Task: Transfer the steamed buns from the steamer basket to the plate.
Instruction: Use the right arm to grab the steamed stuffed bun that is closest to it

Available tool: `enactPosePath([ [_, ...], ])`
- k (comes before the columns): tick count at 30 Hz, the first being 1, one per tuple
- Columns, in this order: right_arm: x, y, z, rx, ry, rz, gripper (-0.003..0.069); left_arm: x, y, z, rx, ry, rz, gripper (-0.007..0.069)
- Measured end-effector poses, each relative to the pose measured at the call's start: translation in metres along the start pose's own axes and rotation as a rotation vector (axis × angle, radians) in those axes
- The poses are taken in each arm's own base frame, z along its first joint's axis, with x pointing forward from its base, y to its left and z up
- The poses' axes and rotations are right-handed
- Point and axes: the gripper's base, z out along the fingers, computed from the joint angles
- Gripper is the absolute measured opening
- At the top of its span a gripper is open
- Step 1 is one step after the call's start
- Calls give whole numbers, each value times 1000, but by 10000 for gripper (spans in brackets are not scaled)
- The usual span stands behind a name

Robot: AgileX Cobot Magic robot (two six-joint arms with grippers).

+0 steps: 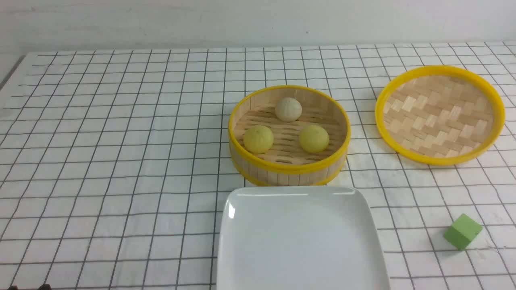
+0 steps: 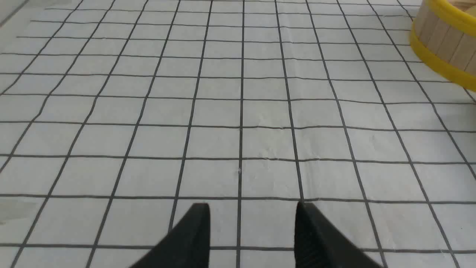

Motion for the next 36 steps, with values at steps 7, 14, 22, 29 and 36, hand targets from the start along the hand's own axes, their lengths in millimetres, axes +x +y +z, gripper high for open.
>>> enactPosePath([
  [7,0,0,0,0,0,0,240,0,0,0,0,0,0,335],
  [14,0,0,0,0,0,0,240,0,0,0,0,0,0,335],
  [22,0,0,0,0,0,0,240,0,0,0,0,0,0,335],
  [29,0,0,0,0,0,0,240,0,0,0,0,0,0,335],
  [36,0,0,0,5,0,-12,240,0,0,0,0,0,0,335],
])
